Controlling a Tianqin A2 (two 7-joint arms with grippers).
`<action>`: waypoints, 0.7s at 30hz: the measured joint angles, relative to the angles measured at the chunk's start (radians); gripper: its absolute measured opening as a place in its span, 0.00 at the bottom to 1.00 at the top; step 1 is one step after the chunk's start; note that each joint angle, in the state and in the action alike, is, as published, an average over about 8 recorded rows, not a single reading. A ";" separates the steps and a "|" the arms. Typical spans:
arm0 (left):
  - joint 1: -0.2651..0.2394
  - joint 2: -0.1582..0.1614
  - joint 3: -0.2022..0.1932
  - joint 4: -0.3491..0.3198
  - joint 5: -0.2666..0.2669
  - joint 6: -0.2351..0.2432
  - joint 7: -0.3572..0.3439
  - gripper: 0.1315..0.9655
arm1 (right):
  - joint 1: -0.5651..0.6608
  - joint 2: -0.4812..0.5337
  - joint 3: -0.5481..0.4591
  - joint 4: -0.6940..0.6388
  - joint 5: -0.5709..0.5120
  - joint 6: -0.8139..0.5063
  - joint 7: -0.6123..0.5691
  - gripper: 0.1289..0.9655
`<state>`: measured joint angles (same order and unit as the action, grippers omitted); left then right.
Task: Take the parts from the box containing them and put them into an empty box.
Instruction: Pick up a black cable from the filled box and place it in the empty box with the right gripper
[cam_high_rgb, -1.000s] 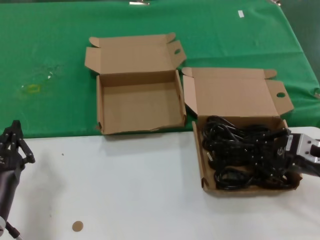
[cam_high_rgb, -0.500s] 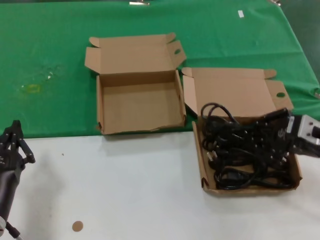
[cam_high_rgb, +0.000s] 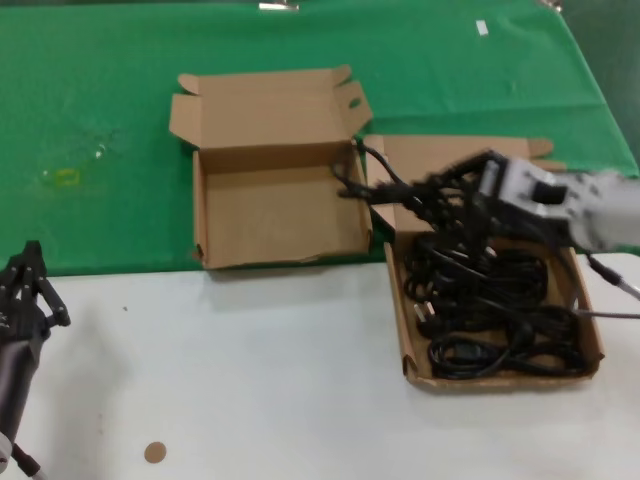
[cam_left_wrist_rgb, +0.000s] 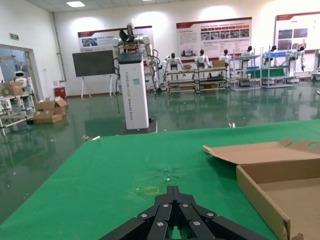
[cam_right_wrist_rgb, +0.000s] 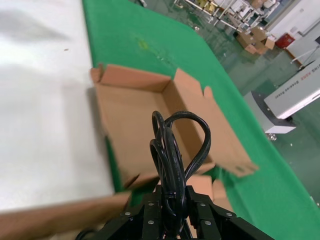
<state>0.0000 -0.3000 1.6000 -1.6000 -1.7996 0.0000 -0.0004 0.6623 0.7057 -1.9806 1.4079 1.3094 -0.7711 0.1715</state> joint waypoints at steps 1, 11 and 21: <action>0.000 0.000 0.000 0.000 0.000 0.000 0.000 0.01 | 0.023 -0.023 -0.010 -0.016 -0.017 -0.002 0.006 0.13; 0.000 0.000 0.000 0.000 0.000 0.000 0.000 0.01 | 0.216 -0.266 -0.096 -0.209 -0.166 0.010 0.044 0.13; 0.000 0.000 0.000 0.000 0.000 0.000 0.000 0.01 | 0.343 -0.463 -0.132 -0.476 -0.206 0.083 -0.008 0.13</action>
<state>0.0000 -0.3000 1.6000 -1.6000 -1.7997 0.0000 -0.0004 1.0050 0.2428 -2.1125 0.9319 1.1030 -0.6882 0.1636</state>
